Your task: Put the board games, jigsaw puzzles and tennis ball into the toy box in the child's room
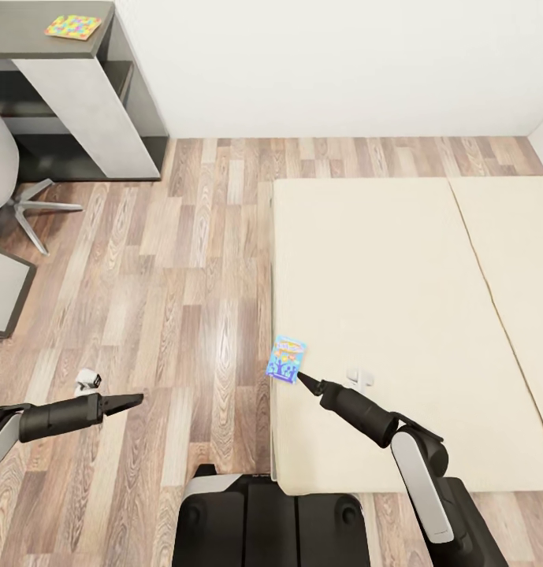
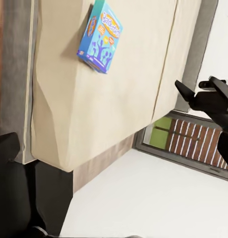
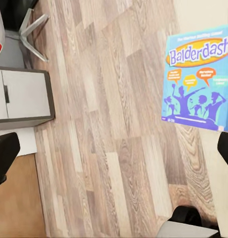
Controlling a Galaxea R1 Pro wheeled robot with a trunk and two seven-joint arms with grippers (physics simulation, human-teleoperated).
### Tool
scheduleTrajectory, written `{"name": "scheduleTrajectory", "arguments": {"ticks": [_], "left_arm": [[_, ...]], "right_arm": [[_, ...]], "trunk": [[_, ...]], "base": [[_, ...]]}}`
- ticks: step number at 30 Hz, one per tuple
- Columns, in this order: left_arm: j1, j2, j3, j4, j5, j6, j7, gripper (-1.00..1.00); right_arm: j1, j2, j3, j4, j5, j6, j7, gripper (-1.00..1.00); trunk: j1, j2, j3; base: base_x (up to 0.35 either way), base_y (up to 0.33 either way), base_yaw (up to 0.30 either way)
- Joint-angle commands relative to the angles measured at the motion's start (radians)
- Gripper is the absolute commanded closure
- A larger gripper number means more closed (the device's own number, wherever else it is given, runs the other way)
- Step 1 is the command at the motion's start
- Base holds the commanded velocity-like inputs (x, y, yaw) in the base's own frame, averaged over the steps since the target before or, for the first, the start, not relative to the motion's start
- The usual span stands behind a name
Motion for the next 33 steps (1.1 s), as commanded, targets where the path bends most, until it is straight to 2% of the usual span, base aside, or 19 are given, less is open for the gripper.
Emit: {"name": "scheduleTrajectory", "arguments": {"ticks": [1, 4, 8, 19, 24, 28, 30, 32, 33], "left_arm": [[-0.001, 0.001, -0.002, 0.000, -0.004, 0.009, 0.013, -1.00], [-0.001, -0.001, 0.004, 0.001, -0.050, 0.009, 0.077, -1.00], [-0.001, -0.003, 0.006, 0.001, -0.071, 0.009, 0.116, -1.00], [-0.001, -0.006, 0.008, 0.001, -0.079, -0.010, 0.141, -1.00], [-0.001, -0.006, 0.009, 0.001, -0.079, -0.017, 0.191, -1.00], [-0.001, -0.008, 0.008, 0.001, -0.079, -0.037, 0.279, -1.00], [-0.001, -0.021, 0.007, 0.001, -0.079, -0.051, 0.366, -1.00], [-0.001, -0.032, 0.007, 0.001, -0.079, -0.055, 0.415, -1.00], [-0.001, -0.047, 0.007, 0.001, -0.079, -0.058, 0.471, -1.00]], "right_arm": [[0.000, 0.001, -0.001, 0.000, 0.009, 0.006, 0.002, -1.00], [0.000, 0.002, -0.001, 0.003, 0.067, 0.006, 0.001, -1.00], [0.000, 0.003, -0.001, 0.005, 0.105, 0.006, 0.001, -1.00], [0.000, 0.002, -0.001, 0.006, 0.117, -0.043, 0.002, -1.00], [0.000, 0.002, -0.001, 0.011, 0.118, -0.049, 0.002, -1.00], [0.000, 0.002, -0.001, 0.016, 0.118, -0.050, 0.001, -1.00], [0.000, 0.002, -0.002, 0.024, 0.118, -0.051, 0.000, -1.00], [0.000, 0.002, -0.002, 0.029, 0.118, -0.051, -0.002, -1.00], [0.000, 0.002, -0.003, 0.035, 0.118, -0.051, -0.003, -1.00]], "trunk": [[0.001, -0.002, 0.000], [0.001, -0.002, 0.002], [0.001, -0.002, 0.003], [0.001, -0.002, 0.004], [0.001, -0.002, 0.004], [0.001, -0.002, 0.006], [0.001, -0.002, 0.008], [0.001, -0.002, 0.011], [0.001, -0.002, 0.013]], "base": [[0.000, 0.000, 0.000], [0.000, 0.000, 0.000], [0.000, 0.000, 0.060], [0.000, 0.000, 0.046], [0.000, 0.000, 0.003], [0.000, 0.000, 0.000], [0.000, 0.000, 0.000], [0.000, 0.000, 0.000], [0.000, 0.000, 0.000]]}}
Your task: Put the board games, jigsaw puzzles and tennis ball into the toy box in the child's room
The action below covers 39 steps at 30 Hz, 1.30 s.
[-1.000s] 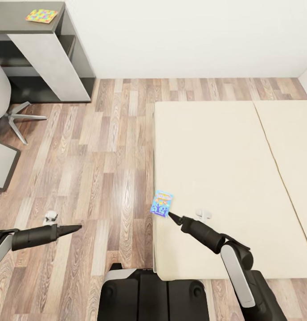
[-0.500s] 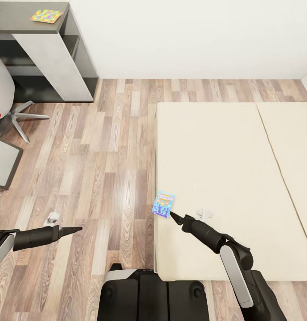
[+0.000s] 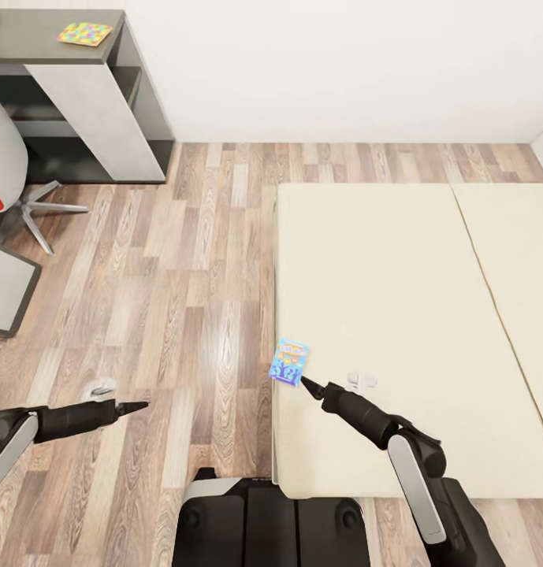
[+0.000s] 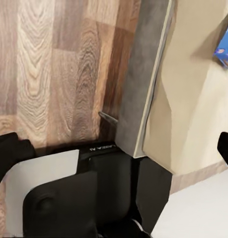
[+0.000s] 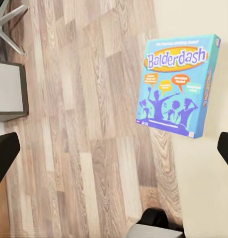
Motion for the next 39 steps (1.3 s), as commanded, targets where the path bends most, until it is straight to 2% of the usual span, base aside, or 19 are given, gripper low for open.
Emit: {"name": "scheduleTrajectory", "arguments": {"ticks": [1, 2, 4, 5, 6, 7, 10, 13, 16, 23, 39], "left_arm": [[-0.001, -0.017, -0.003, 0.000, 0.007, 0.004, 0.066, -1.00], [-0.001, -0.027, -0.003, 0.000, 0.006, 0.003, 0.101, -1.00], [-0.001, -0.065, -0.005, 0.001, 0.006, -0.004, 0.246, -1.00], [-0.001, -0.074, -0.006, 0.001, 0.006, -0.008, 0.284, -1.00], [-0.001, -0.092, -0.007, 0.001, 0.005, -0.018, 0.363, -1.00], [-0.001, -0.101, -0.008, 0.001, 0.005, -0.024, 0.400, -1.00], [-0.001, -0.145, -0.011, 0.003, 0.006, -0.045, 0.596, -1.00], [-0.001, -0.175, -0.012, 0.006, 0.004, -0.064, 0.706, -1.00], [-0.001, -0.189, -0.014, 0.008, 0.003, -0.073, 0.754, -1.00], [-0.001, -0.196, -0.015, 0.009, 0.002, -0.078, 0.776, -1.00], [-0.001, -0.198, -0.016, 0.009, -0.005, -0.078, 0.777, -1.00]], "right_arm": [[0.000, 0.001, -0.002, 0.007, -0.003, 0.005, 0.000, -1.00], [0.000, 0.000, -0.002, 0.012, -0.002, 0.005, 0.000, -1.00], [0.000, 0.000, -0.005, 0.028, -0.002, 0.004, -0.001, -1.00], [0.000, 0.000, -0.006, 0.032, -0.001, 0.004, -0.001, -1.00], [0.000, 0.000, -0.007, 0.038, -0.001, 0.004, -0.002, -1.00], [0.000, 0.000, -0.008, 0.042, -0.001, 0.004, -0.002, -1.00], [-0.001, 0.000, -0.009, 0.058, 0.000, 0.002, -0.003, -1.00], [-0.002, -0.001, -0.013, 0.075, 0.001, -0.010, -0.013, -1.00], [-0.002, -0.001, -0.015, 0.086, 0.004, -0.019, -0.045, -1.00], [-0.002, 0.002, -0.015, 0.093, 0.019, -0.022, -0.116, -1.00], [-0.002, 0.002, -0.014, 0.101, 0.023, -0.019, -0.133, -1.00]], "trunk": [[0.001, -0.002, 0.001], [0.001, -0.002, 0.002], [0.001, -0.002, 0.005], [0.001, -0.002, 0.007], [0.001, -0.002, 0.009], [0.001, -0.002, 0.010], [0.001, -0.002, 0.015], [0.001, -0.002, 0.020], [0.001, -0.002, 0.025], [0.001, -0.002, 0.037], [0.001, -0.002, 0.063]], "base": [[0.000, 0.000, 0.000], [0.000, 0.000, 0.000], [0.000, 0.000, 0.000], [0.000, 0.000, 0.000], [0.000, 0.000, 0.000], [0.000, 0.000, 0.000], [0.000, 0.000, 0.000], [0.000, 0.000, 0.000], [0.000, 0.000, 0.000], [0.000, 0.000, 0.000], [0.000, 0.000, 0.000]]}}
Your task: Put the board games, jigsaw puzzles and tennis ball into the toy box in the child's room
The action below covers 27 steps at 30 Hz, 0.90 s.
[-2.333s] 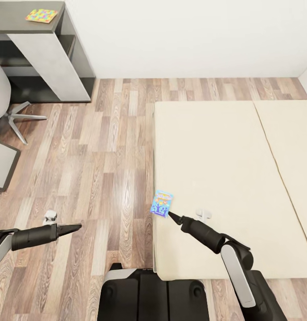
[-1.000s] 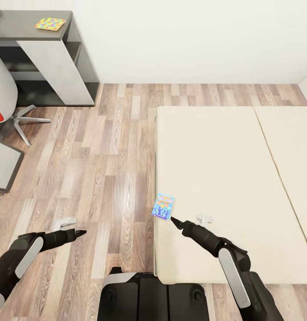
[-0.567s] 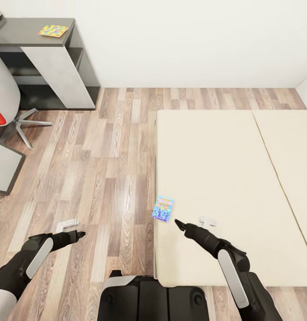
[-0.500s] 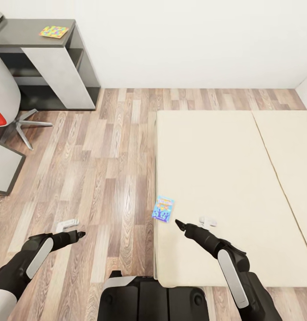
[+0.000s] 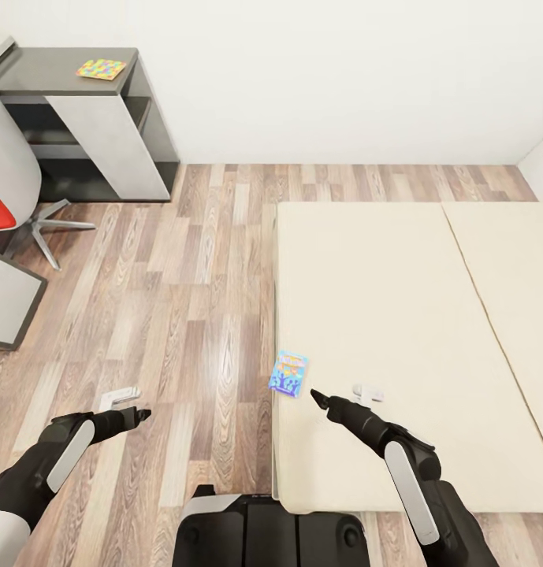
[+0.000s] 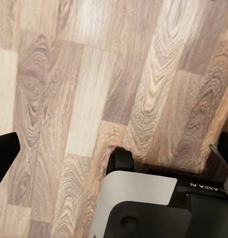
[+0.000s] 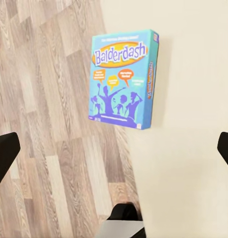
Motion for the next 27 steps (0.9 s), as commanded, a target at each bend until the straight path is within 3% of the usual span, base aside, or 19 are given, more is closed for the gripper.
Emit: {"name": "scheduleTrajectory", "arguments": {"ticks": [1, 27], "left_arm": [[0.000, 0.001, -0.002, -0.001, 0.001, 0.004, 0.000, -1.00], [0.000, 0.001, -0.002, -0.001, 0.000, 0.004, -0.001, -1.00]], "right_arm": [[0.000, 0.001, -0.001, -0.001, -0.001, 0.006, 0.002, -1.00], [0.000, 0.002, 0.008, 0.001, 0.000, 0.007, 0.002, -1.00]], "trunk": [[0.001, -0.001, 0.001], [0.001, -0.001, 0.043]], "base": [[0.000, 0.000, 0.000], [0.000, 0.000, 0.000]]}}
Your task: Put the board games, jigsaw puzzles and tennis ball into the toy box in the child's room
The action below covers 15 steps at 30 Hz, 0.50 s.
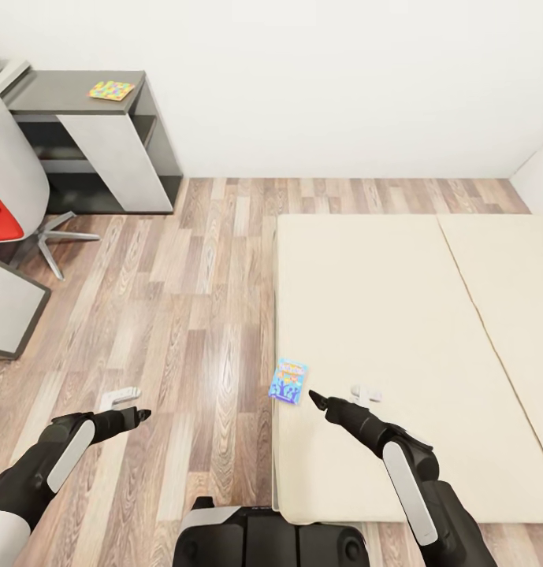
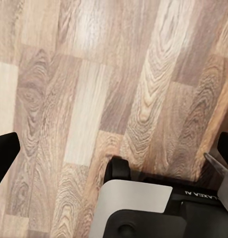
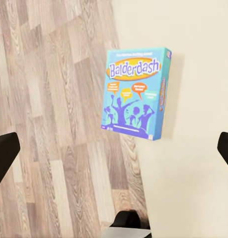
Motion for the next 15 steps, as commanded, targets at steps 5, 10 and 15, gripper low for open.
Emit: {"name": "scheduleTrajectory", "arguments": {"ticks": [5, 10, 15], "left_arm": [[0.000, 0.001, -0.003, -0.001, 0.001, 0.003, 0.000, -1.00], [0.000, 0.001, -0.003, -0.001, 0.001, 0.003, 0.000, -1.00], [0.000, 0.001, -0.003, -0.001, 0.001, 0.003, 0.000, -1.00]], "right_arm": [[0.000, 0.000, -0.001, -0.001, -0.001, 0.005, 0.002, -1.00], [0.000, 0.001, 0.000, -0.001, -0.001, 0.005, 0.002, -1.00], [0.000, 0.001, 0.000, 0.000, -0.001, 0.005, 0.002, -1.00]], "trunk": [[0.001, -0.002, 0.007], [0.001, -0.002, 0.015], [0.001, -0.002, 0.024]], "base": [[0.000, 0.000, 0.000], [0.000, 0.000, 0.000], [0.000, 0.000, 0.000]]}}
